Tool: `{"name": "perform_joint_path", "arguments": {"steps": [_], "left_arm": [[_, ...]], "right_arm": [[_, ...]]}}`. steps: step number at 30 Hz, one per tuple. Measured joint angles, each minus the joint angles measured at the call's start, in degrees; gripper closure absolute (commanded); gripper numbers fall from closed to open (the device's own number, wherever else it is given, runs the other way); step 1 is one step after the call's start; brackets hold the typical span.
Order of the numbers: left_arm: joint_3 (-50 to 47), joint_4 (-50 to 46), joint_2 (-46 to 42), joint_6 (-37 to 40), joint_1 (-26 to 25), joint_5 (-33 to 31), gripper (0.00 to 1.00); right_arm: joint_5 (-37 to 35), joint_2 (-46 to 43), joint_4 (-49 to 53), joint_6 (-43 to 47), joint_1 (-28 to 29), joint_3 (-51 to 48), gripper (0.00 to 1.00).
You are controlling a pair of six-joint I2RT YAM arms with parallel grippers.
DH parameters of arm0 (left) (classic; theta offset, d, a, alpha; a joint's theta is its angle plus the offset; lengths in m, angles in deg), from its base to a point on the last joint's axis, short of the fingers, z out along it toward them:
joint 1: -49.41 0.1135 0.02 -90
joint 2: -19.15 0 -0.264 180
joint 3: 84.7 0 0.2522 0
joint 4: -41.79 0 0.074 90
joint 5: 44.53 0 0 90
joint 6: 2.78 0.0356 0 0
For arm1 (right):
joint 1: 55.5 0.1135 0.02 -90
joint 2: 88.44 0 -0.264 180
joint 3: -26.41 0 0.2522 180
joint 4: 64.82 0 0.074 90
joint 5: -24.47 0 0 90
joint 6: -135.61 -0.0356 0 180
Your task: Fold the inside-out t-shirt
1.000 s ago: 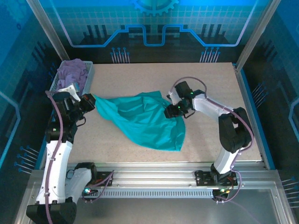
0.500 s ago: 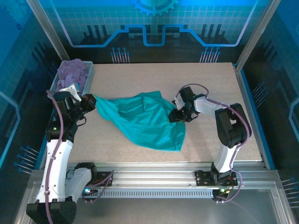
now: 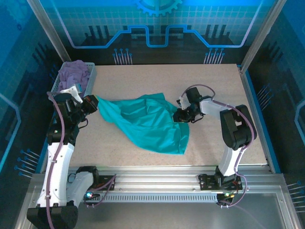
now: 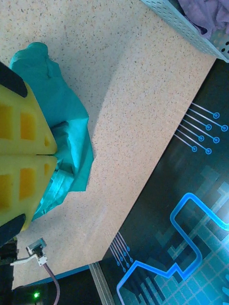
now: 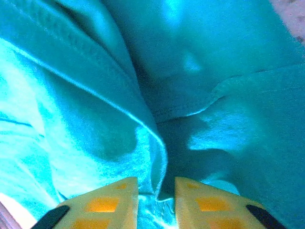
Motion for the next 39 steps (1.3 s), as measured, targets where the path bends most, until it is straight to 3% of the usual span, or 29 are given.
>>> {"name": "perform_joint_path", "arguments": {"steps": [2, 13, 18, 22, 26, 30, 39], "left_arm": [[0.0, 0.0, 0.0, 0.0, 0.0, 0.0, 1.0], [-0.4, 0.2, 0.0, 0.0, 0.0, 0.1, 1.0], [-0.6, 0.2, 0.0, 0.0, 0.0, 0.4, 1.0], [-0.6, 0.2, 0.0, -0.2, 0.0, 0.4, 1.0], [-0.6, 0.1, 0.1, -0.3, 0.0, 0.4, 1.0], [4.5, -3.2, 2.7, -0.4, 1.4, 0.3, 1.0], [30.6, -6.6, 5.3, -1.9, 11.3, -1.8, 1.0]], "right_arm": [[0.8, 0.0, -0.8, -0.3, -0.4, -0.3, 0.85], [1.2, 0.0, -1.7, -0.7, -0.7, -1.8, 0.76], [1.2, 0.0, -1.7, -0.5, -0.7, -2.4, 0.82], [1.4, 0.1, -1.8, 0.0, -0.7, -2.4, 0.99], [2.5, -1.5, -2.1, -0.2, -0.8, -3.2, 1.0], [5.6, -11.1, -2.1, -1.4, -3.5, -3.1, 1.0], [8.6, -37.0, -5.3, -7.0, -18.7, 9.1, 1.0]]}}
